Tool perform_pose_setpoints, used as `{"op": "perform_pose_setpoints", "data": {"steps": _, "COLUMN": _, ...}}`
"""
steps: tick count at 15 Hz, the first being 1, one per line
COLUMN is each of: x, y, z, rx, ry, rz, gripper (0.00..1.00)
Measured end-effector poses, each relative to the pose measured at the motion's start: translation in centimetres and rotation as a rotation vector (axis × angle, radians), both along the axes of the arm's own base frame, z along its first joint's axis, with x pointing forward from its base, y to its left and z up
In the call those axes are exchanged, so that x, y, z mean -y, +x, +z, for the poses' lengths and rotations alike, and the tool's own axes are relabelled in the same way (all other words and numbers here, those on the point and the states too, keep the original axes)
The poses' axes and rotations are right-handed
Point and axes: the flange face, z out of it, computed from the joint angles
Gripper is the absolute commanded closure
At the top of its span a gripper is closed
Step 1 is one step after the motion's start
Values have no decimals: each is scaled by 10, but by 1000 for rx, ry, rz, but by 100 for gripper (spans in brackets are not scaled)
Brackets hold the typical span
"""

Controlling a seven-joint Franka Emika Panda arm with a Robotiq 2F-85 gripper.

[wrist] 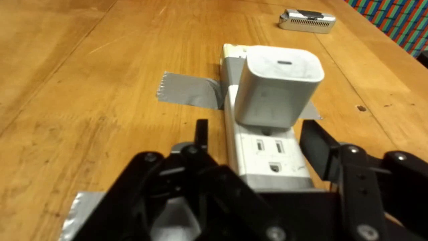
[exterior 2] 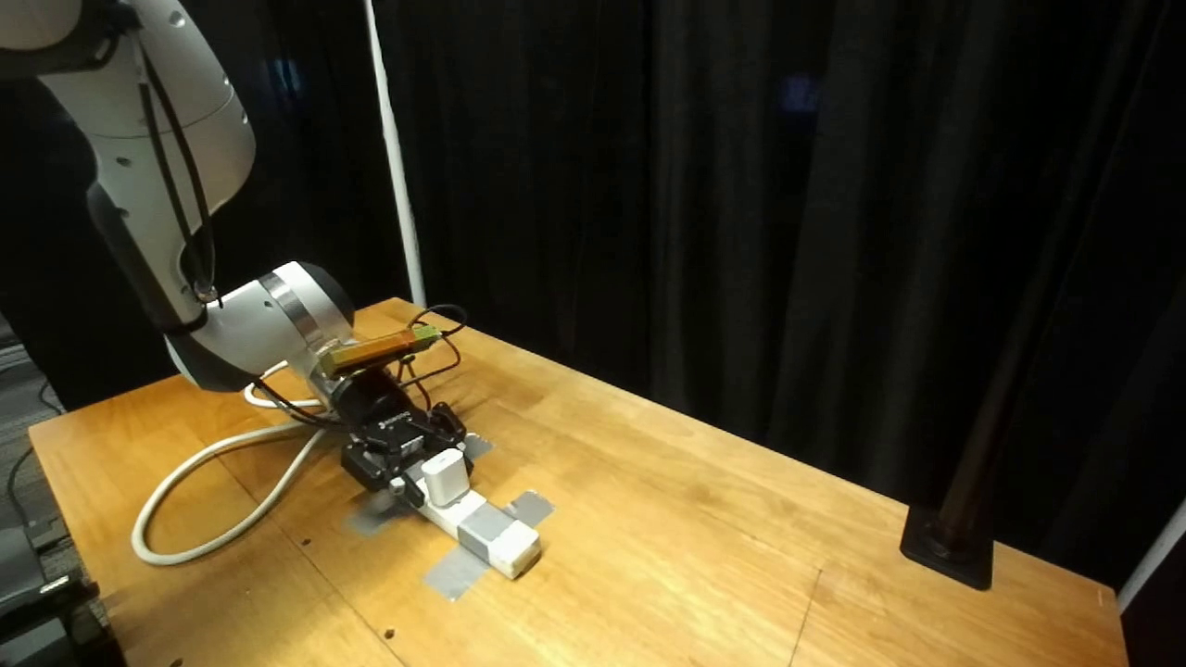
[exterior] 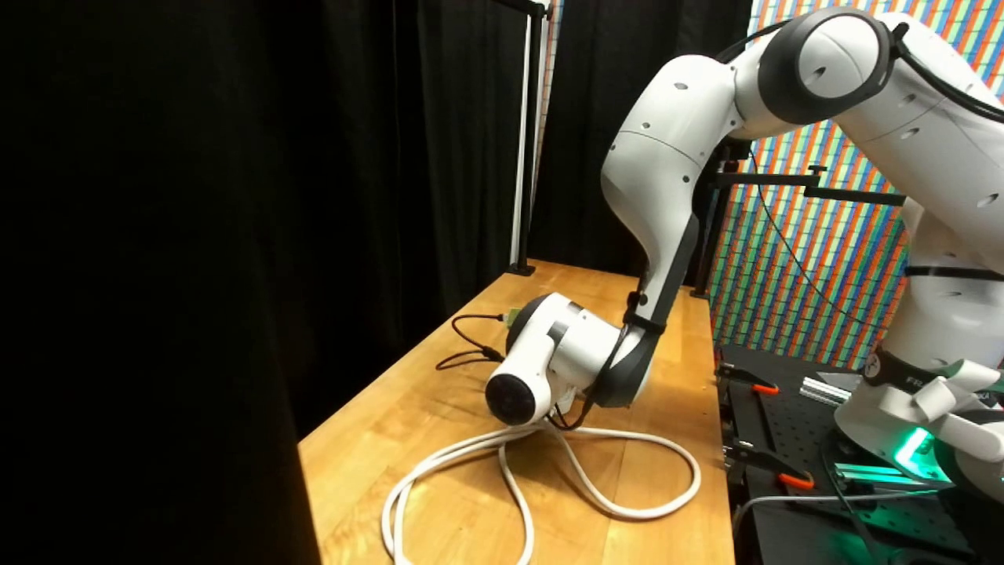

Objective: Plug the charger head into the extension cord

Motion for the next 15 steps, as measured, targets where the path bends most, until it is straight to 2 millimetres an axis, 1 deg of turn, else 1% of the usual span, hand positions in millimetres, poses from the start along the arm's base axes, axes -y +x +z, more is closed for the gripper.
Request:
{"op": "perform_pose_setpoints", "data": {"steps": 1, "x": -2, "y": 1, "z": -1, "rx": 4, "ry": 57, "rz": 9, "gripper": 0}}
{"op": "perform_pose_setpoints", "data": {"steps": 3, "x": 4, "y": 3, "z": 6, "rx": 13, "ry": 147, "rz": 16, "gripper": 0}}
{"op": "perform_pose_setpoints", "data": {"steps": 6, "x": 21, "y": 1, "z": 26, "rx": 30, "ry": 300, "rz": 11, "gripper": 0}}
{"op": "perform_pose_setpoints", "data": {"steps": 9, "x": 41, "y": -4, "z": 61, "rx": 33, "ry": 435, "rz": -19, "gripper": 0}}
{"op": "perform_pose_setpoints", "data": {"steps": 13, "x": 63, "y": -8, "z": 122, "rx": -19, "ry": 619, "rz": -38, "gripper": 0}}
{"op": "perform_pose_setpoints", "data": {"steps": 14, "x": 67, "y": -9, "z": 137, "rx": -44, "ry": 665, "rz": -43, "gripper": 2}}
{"op": "perform_pose_setpoints", "data": {"steps": 15, "x": 72, "y": -11, "z": 150, "rx": -72, "ry": 711, "rz": -44, "gripper": 26}}
